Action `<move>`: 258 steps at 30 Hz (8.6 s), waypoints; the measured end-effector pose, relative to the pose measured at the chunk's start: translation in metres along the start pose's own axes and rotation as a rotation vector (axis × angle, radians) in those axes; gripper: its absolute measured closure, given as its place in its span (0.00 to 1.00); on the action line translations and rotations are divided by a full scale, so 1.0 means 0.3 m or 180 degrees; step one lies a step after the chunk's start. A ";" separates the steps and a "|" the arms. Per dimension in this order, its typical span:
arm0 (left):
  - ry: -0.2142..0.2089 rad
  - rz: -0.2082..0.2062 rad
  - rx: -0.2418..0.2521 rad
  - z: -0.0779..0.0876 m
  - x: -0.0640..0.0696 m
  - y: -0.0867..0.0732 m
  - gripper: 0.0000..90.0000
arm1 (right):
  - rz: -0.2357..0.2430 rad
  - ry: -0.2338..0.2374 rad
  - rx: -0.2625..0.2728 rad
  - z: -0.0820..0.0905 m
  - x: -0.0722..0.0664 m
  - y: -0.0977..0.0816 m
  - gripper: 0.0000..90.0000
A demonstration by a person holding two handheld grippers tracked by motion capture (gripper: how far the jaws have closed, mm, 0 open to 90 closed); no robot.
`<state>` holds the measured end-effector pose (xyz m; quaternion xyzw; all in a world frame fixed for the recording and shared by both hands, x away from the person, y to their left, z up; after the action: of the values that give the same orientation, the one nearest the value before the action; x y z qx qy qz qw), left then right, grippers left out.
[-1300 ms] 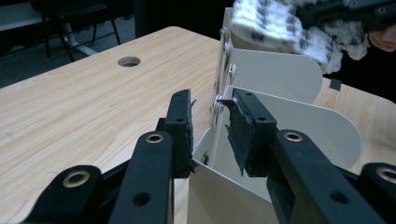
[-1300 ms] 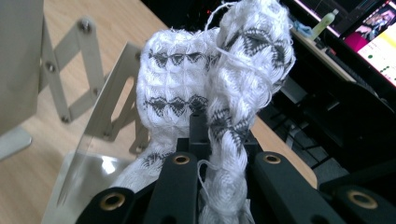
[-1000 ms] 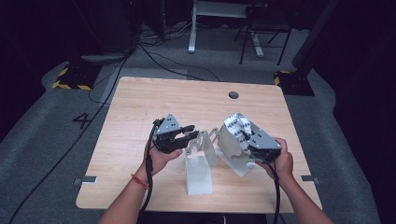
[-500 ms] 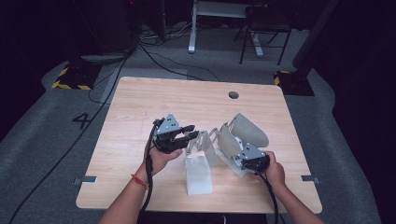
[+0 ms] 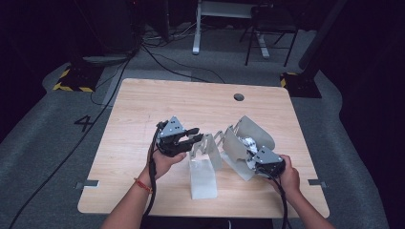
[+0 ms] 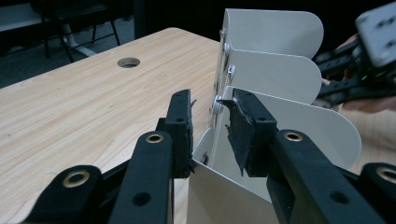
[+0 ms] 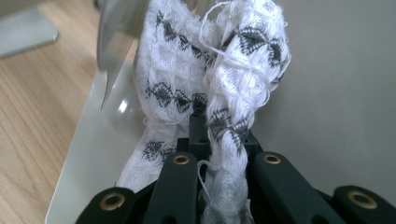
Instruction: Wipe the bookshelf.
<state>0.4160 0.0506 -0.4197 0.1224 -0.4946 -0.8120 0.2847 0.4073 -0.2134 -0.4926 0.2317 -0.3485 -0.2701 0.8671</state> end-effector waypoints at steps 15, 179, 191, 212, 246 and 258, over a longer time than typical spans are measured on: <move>0.0007 0.0000 -0.0002 0.000 0.000 0.000 0.78 | -0.0176 -0.0466 0.0629 0.260 0.208 0.175 0.93; -0.0128 0.0025 0.0125 -0.006 -0.004 -0.002 0.77 | -0.0560 -0.0167 0.0520 0.128 0.130 -0.010 0.92; -0.0173 0.0090 0.0168 -0.007 -0.005 -0.003 0.78 | -0.0677 -0.0263 0.0724 0.184 0.168 0.034 0.92; -0.0169 0.0026 0.0101 -0.027 0.001 0.003 0.79 | -0.0509 0.0476 -0.0089 -0.105 -0.029 -0.083 0.92; -0.0138 0.0007 0.0072 -0.029 0.004 0.003 0.80 | -0.0422 0.0698 0.0457 -0.014 -0.048 0.028 0.93; -0.0136 -0.0001 0.0058 -0.029 0.004 0.003 0.80 | -0.0323 0.0753 -0.0163 -0.104 -0.075 -0.070 0.94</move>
<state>0.4195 0.0432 -0.4230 0.1077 -0.5079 -0.8099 0.2729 0.4100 -0.2081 -0.5360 0.2572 -0.2246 -0.2932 0.8930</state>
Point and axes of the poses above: each handheld gripper's, and its own axes: z roughly backward along the jaws, y roughly out of its top, x roughly to its right, the point moved 7 cm from there along -z, roughly forward along the jaws, and after that the axes turned 6 degrees about -x, right-handed, at the moved point
